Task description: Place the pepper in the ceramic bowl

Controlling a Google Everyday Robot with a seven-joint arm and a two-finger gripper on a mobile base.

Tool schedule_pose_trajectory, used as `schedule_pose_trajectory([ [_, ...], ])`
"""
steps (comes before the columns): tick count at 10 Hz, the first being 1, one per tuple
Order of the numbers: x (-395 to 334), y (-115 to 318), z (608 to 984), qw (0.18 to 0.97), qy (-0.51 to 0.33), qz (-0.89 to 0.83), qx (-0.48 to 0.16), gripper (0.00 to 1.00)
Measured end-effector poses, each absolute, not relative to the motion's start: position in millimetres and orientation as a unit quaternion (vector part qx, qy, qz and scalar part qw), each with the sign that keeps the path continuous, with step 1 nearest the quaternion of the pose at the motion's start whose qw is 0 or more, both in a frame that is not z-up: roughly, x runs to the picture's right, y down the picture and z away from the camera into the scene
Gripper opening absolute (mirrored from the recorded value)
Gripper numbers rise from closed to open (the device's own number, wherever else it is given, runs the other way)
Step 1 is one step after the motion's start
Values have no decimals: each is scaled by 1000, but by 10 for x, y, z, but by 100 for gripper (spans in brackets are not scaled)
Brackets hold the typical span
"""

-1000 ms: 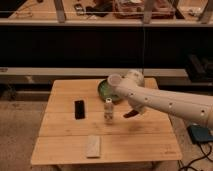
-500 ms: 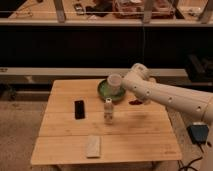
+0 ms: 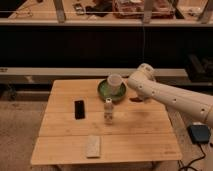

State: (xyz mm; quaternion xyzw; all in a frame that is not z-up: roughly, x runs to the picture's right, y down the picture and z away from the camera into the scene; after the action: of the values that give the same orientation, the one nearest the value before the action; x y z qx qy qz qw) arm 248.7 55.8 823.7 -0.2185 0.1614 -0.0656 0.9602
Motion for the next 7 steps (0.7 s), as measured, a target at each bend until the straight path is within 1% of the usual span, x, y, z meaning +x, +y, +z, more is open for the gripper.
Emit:
schedule_pose_trajectory([
  [1, 2519, 603, 8260, 958, 171, -61, -224, 0],
  [3, 2344, 689, 8449, 953, 182, -50, -239, 0],
  [5, 2106, 749, 8613, 951, 172, -39, -255, 0],
  [7, 1798, 715, 8757, 952, 155, -37, -263, 0],
])
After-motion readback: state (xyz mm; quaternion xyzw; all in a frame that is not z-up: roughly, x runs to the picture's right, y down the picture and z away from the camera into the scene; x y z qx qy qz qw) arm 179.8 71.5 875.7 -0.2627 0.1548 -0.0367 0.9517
